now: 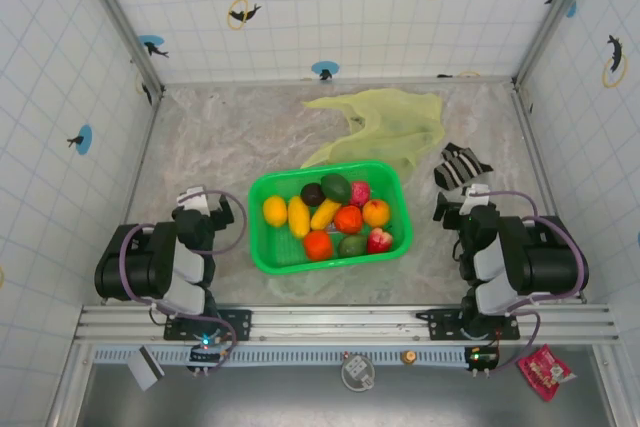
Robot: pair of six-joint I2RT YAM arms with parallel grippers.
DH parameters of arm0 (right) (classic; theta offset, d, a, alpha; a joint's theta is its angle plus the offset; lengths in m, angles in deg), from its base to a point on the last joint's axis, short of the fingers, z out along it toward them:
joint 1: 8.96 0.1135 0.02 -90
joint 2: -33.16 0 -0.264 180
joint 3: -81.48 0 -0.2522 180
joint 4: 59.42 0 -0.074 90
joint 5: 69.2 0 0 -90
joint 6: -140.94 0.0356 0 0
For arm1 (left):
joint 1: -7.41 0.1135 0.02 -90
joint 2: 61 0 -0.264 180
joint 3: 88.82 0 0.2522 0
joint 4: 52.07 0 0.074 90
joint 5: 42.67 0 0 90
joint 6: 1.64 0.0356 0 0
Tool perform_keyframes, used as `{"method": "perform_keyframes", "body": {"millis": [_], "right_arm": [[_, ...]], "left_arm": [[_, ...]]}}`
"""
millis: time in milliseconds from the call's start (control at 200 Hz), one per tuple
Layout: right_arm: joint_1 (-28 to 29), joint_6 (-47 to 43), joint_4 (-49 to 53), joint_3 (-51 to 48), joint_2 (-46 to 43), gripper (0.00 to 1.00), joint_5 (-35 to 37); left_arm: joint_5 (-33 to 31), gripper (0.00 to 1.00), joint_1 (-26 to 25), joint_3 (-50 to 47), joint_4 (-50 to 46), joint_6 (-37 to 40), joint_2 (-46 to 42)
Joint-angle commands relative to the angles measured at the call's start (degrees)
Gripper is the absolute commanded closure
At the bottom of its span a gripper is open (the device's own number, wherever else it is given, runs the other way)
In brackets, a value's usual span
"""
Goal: Place the fake fruits into the plastic bag and tie a complex knot
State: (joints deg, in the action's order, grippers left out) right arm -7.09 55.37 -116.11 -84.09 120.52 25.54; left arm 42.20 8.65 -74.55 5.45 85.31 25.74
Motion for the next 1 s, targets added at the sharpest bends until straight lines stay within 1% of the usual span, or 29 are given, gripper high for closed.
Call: {"method": "perform_keyframes", "body": {"millis": [0,420,641,686,736,836,886,916,941,996], "right_arm": [[-0.24,-0.38,-1.19,-0.49,-0.31,0.00,0.23],[-1.91,0.00,-1.82,-0.51,-0.08,0.00,-3.46],[-2.22,0.07,-1.85,-0.50,0.06,0.00,-4.02],[-2.23,0.22,-1.92,-0.58,0.03,0.00,-4.13],[-2.22,0.23,-2.06,-0.62,-0.07,0.00,-4.20],[-2.69,0.62,-3.77,-1.47,-0.39,0.00,-5.06],[-2.90,1.22,-5.23,-2.62,-2.32,0.00,-3.81],[-2.97,1.56,-3.53,-2.86,-5.07,0.00,-2.64],[-3.01,1.79,0.04,-2.40,-8.08,0.00,-1.49],[-2.78,2.28,10.92,0.15,-15.15,0.00,-0.02]], "left_arm": [[0.29,0.02,0.17,-0.25,1.70,-0.74,-0.06],[0.91,0.02,0.55,-0.16,1.46,-0.81,-0.11],[1.60,0.02,0.92,-0.12,1.31,-0.93,-0.26],[2.40,0.02,1.31,-0.12,1.40,-1.11,-0.18],[5.65,0.03,2.07,-0.08,1.36,-0.72,-0.04],[6.09,0.02,2.28,-0.16,1.60,-0.83,-0.16],[6.20,0.02,2.28,-0.39,1.96,-0.92,-0.42],[5.86,0.02,2.28,-0.24,2.28,-1.06,-0.87],[5.84,0.02,2.28,0.23,1.57,-1.43,-1.84],[5.02,0.02,2.21,1.37,-4.91,-1.30,-5.45]]}}
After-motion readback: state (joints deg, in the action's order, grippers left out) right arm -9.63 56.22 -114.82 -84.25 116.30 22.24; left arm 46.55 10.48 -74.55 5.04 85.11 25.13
